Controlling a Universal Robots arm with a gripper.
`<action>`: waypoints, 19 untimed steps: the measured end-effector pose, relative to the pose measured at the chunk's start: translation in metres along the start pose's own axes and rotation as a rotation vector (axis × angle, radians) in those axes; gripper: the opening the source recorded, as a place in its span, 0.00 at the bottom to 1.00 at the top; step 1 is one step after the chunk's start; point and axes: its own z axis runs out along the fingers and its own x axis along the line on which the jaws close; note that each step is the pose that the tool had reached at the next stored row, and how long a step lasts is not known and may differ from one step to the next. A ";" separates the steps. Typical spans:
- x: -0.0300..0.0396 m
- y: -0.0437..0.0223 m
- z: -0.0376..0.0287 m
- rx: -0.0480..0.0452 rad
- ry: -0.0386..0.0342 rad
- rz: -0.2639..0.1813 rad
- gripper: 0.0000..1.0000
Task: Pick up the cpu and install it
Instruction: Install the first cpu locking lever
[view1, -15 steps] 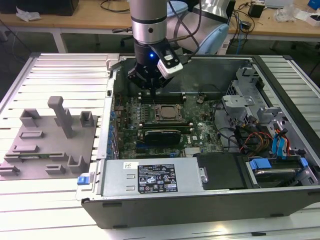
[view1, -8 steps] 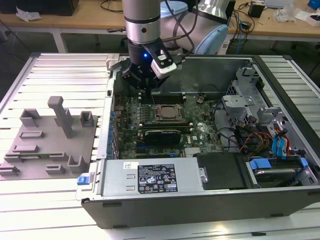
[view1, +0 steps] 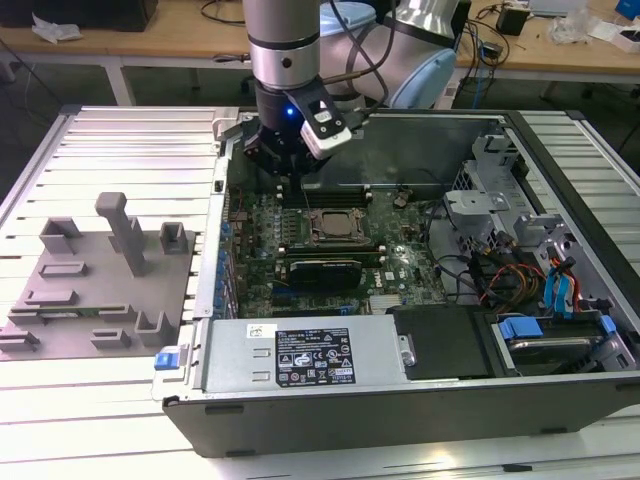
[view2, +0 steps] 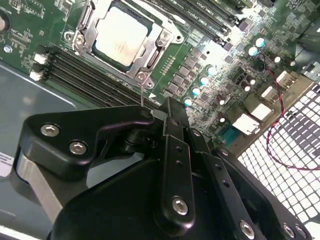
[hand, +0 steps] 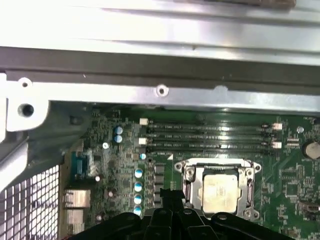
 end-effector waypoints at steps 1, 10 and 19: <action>0.0016 0.0000 -0.0001 -0.0017 0.0001 0.000 0.11; 0.0039 -0.0013 0.0010 -0.1394 -0.0041 0.010 0.11; -0.0266 -0.0053 0.0047 -0.1416 0.0036 0.013 0.11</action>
